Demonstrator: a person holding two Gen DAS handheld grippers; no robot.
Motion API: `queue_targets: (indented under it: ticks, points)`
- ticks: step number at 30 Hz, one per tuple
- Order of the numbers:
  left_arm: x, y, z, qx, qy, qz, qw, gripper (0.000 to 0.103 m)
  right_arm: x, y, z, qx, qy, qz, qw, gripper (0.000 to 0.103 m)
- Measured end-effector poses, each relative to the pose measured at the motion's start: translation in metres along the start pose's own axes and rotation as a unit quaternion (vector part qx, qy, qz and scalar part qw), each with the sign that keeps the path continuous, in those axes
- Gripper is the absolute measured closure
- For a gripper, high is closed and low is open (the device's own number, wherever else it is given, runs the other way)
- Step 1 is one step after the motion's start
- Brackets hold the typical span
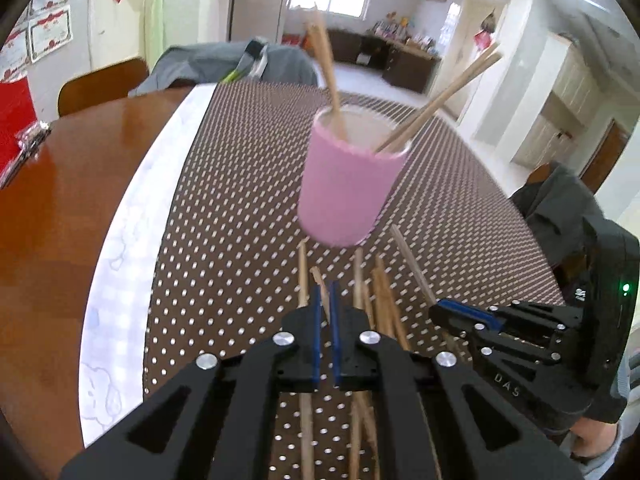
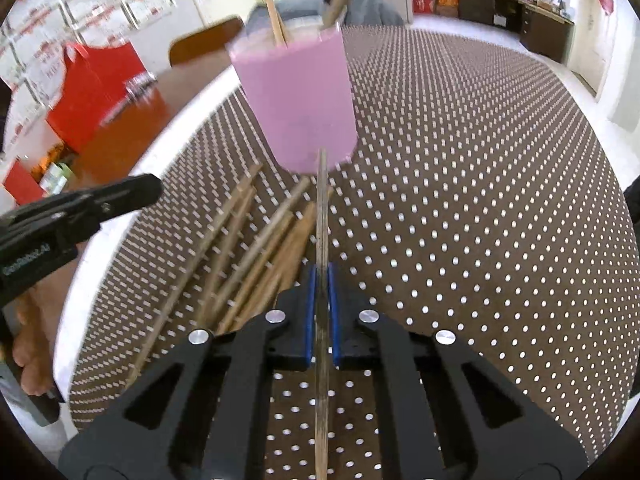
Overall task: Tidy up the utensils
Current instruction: 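Grasp another chopstick with the left tool while the right tool holds its chopstick, then lift both held chopsticks upright and carry them above the pink cup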
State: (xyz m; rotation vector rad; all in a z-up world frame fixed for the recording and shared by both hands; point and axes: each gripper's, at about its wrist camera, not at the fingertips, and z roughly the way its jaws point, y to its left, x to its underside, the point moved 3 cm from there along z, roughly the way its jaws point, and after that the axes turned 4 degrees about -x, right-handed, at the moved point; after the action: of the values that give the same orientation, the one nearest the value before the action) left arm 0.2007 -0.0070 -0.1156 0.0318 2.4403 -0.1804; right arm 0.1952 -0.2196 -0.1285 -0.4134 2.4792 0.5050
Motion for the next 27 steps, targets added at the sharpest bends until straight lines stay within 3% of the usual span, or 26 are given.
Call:
queue_targets:
  ticks: [5,9,12,13,21,25,27]
  points:
    - [-0.003,-0.007,0.001,-0.011,0.009,0.019,0.9997,0.099,-0.007,-0.002,-0.018,-0.022,-0.026,0.006,0.999,0.096]
    - [0.005,-0.002,0.023,-0.044,0.058,0.045,0.9964,0.098,-0.005,-0.006,-0.015,-0.019,-0.019,0.006,1.0,0.096]
    - [0.015,0.006,0.038,-0.052,0.093,0.046,0.9932,0.083,-0.001,-0.002,-0.007,-0.019,-0.011,0.008,1.0,0.096]
    - [0.018,0.009,0.043,-0.054,0.103,0.043,0.9923,0.082,-0.001,-0.002,-0.004,-0.02,-0.009,0.009,1.0,0.096]
    - [0.027,0.012,0.067,-0.049,0.15,0.048,0.9863,0.082,0.004,0.0,0.003,-0.022,0.003,0.009,1.0,0.096]
    - [0.026,0.012,0.069,-0.053,0.148,0.06,0.9858,0.082,0.004,0.0,0.006,-0.024,0.007,0.012,1.0,0.096]
    - [0.024,0.012,0.071,-0.057,0.146,0.063,0.9857,0.091,0.003,0.0,0.006,-0.027,0.006,0.014,1.0,0.096]
